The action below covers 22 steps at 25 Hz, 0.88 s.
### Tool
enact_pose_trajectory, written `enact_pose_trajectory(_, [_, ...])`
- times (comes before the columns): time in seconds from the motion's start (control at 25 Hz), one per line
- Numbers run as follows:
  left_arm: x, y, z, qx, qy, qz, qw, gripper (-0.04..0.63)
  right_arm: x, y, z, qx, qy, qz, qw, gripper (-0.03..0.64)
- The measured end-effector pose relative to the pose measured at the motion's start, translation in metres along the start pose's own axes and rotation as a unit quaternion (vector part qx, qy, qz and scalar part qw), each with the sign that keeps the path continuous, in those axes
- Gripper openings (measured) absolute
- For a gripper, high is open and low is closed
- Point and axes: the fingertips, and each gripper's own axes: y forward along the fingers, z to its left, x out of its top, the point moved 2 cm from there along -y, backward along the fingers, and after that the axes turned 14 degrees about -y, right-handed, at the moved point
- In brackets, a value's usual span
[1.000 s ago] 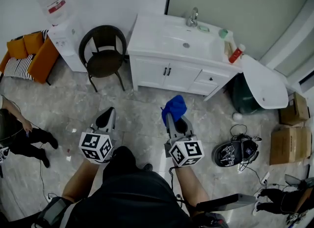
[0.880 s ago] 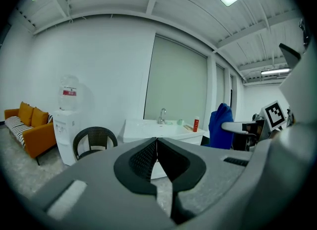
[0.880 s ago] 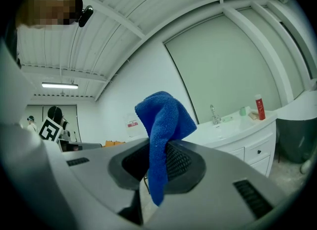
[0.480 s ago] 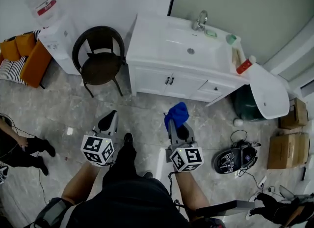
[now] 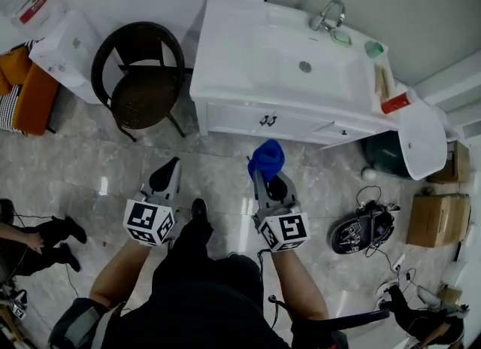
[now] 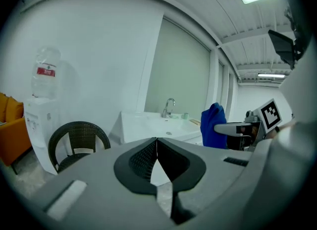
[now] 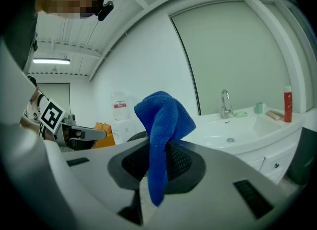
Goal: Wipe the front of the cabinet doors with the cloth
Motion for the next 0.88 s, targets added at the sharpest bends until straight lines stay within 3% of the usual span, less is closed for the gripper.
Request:
enact_pose_trajectory(0.2, [-0.014, 0.047, 0.02, -0.012, 0.009, 0.022, 0.9996, 0.003, -0.037, 0.042, -0.006, 0.007, 0.016, 0.026, 1.0, 0.052])
enact_pose_trajectory(0.48, [-0.05, 0.092, 0.044, 0.019, -0.014, 0.024, 0.9994, 0.003, -0.094, 0.085, -0.01, 0.045, 0.041, 0.01, 0.998, 0.052])
enact_pose_trajectory(0.88, [-0.141, 0.178, 0.101, 0.055, -0.034, 0.027, 0.9975, 0.003, -0.2, 0.167, -0.033, 0.076, 0.006, -0.004, 0.997, 0.052])
